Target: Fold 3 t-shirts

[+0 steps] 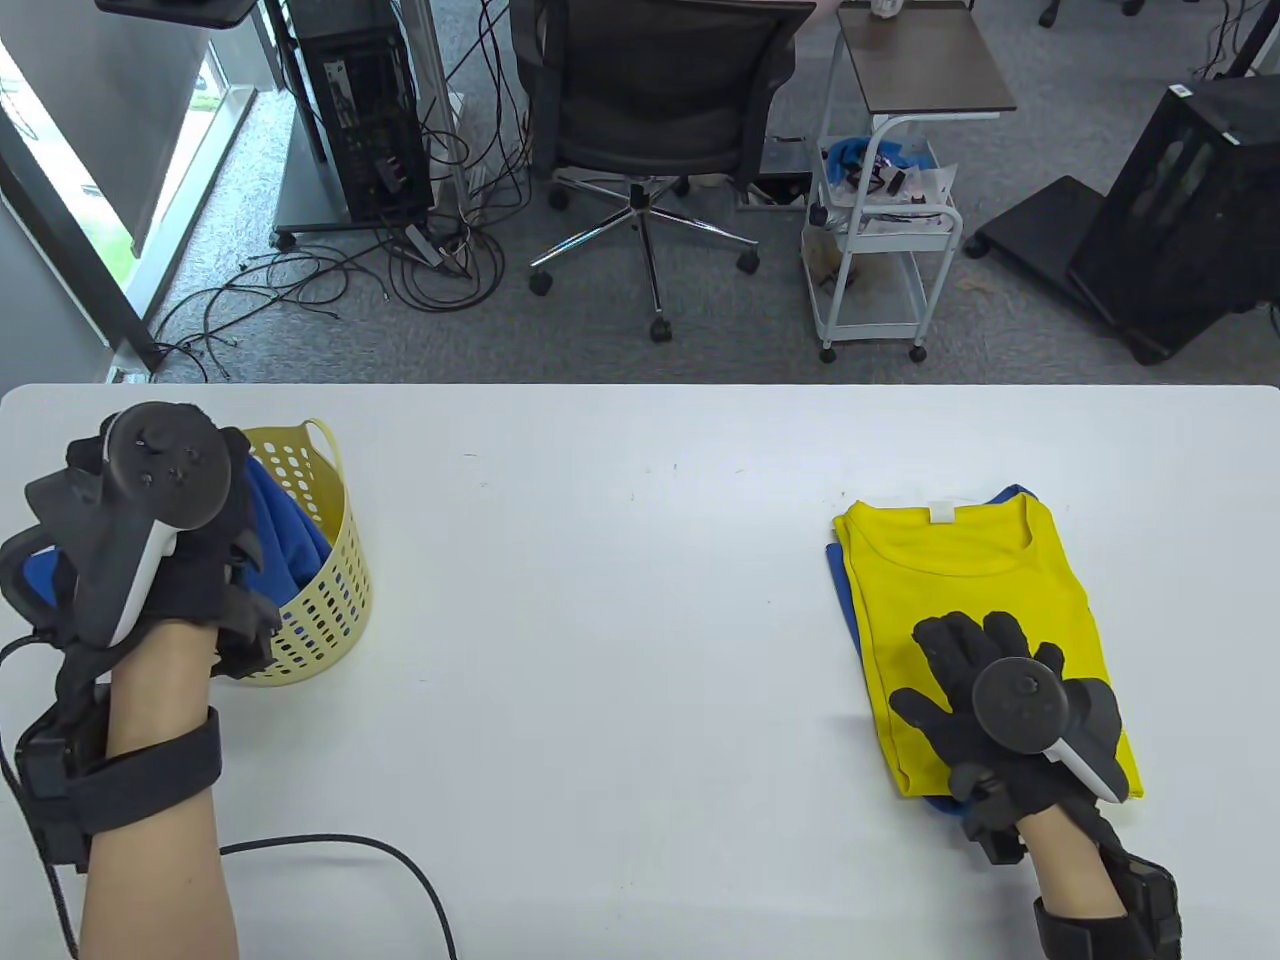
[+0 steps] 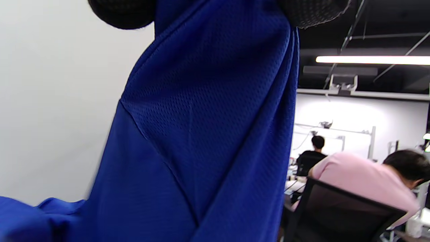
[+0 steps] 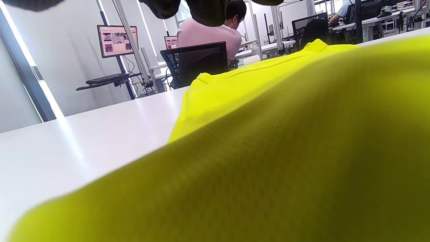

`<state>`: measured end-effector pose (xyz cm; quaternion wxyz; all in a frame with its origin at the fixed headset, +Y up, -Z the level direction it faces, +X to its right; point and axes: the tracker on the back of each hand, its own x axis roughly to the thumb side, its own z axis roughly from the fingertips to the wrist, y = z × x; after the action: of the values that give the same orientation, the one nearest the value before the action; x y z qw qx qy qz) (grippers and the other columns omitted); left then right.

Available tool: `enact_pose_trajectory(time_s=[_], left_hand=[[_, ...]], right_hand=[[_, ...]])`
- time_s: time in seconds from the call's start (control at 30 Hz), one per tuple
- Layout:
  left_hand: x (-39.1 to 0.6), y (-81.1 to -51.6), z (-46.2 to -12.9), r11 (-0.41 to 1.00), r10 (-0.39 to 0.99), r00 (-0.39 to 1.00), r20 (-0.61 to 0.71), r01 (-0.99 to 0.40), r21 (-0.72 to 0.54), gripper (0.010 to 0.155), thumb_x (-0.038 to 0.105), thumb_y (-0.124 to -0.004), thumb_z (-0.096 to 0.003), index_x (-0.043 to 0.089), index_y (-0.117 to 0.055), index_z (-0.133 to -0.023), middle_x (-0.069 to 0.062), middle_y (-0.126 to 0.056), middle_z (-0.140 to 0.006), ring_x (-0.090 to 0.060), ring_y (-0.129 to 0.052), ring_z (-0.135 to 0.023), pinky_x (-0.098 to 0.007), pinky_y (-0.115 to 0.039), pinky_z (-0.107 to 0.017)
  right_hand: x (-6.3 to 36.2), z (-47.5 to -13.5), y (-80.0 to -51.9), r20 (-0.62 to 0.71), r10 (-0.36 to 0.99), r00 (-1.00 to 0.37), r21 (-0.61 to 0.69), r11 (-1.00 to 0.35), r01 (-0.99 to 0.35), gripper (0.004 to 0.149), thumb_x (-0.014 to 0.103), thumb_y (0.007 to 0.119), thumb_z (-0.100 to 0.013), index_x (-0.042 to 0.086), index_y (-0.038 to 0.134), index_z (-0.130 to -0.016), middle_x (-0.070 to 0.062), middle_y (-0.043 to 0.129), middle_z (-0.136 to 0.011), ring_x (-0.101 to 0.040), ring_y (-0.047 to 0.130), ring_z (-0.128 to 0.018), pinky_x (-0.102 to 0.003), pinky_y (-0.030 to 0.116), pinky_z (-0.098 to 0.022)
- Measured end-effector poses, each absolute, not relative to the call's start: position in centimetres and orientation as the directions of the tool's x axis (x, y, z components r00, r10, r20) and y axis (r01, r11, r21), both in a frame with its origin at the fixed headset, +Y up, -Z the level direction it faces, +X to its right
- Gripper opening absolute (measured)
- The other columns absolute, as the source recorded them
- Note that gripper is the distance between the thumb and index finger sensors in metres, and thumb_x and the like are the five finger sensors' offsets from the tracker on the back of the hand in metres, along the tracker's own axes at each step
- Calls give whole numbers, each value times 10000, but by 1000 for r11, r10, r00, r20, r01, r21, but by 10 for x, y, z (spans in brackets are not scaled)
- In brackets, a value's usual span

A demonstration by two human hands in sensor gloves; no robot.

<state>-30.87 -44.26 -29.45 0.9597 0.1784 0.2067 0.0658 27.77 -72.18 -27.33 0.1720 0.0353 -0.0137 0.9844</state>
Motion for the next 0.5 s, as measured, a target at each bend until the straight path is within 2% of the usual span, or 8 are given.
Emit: enact_pose_trajectory(time_s=[0.5], left_hand=[[-230, -352, -273, 847, 312, 926, -211, -171, 503, 411, 497, -629, -436, 248, -783, -725, -6, -773, -651, -199, -781, -574, -359, -743, -469]], right_hand=[[281, -272, -720, 90, 355, -931, -34, -933, -359, 754, 610, 670, -396, 267, 482, -1042, -102, 462, -1159, -528, 316, -1085, -790, 201, -697]])
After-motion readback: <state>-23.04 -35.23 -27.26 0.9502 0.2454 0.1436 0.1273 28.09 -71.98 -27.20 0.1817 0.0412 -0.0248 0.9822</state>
